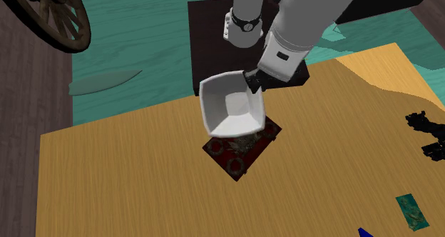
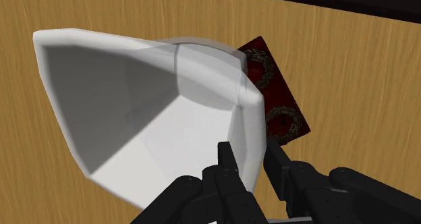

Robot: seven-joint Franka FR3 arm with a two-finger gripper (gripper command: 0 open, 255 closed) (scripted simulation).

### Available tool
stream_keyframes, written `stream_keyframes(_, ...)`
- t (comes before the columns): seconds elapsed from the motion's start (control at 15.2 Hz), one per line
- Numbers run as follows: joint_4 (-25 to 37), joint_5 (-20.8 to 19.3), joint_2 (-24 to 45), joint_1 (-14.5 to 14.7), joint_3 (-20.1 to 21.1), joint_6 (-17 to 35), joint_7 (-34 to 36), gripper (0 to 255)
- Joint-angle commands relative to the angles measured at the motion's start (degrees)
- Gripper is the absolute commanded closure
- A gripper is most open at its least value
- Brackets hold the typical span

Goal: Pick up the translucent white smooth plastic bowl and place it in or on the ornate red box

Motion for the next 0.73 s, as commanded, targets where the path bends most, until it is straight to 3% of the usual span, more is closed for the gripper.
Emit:
stream_keyframes(0.0, 3.15, 0.99, 1.78, 1.21, 1.78, -1.66, 2.13, 255)
stream_keyframes(0.2, 7.41, 1.8, 4.59, 2.4, 3.74, -3.47, 4.54, 255)
stream_keyframes(0.66, 4.4, 0.88, 7.65, 2.07, 3.93, 2.51, 5.77, 255)
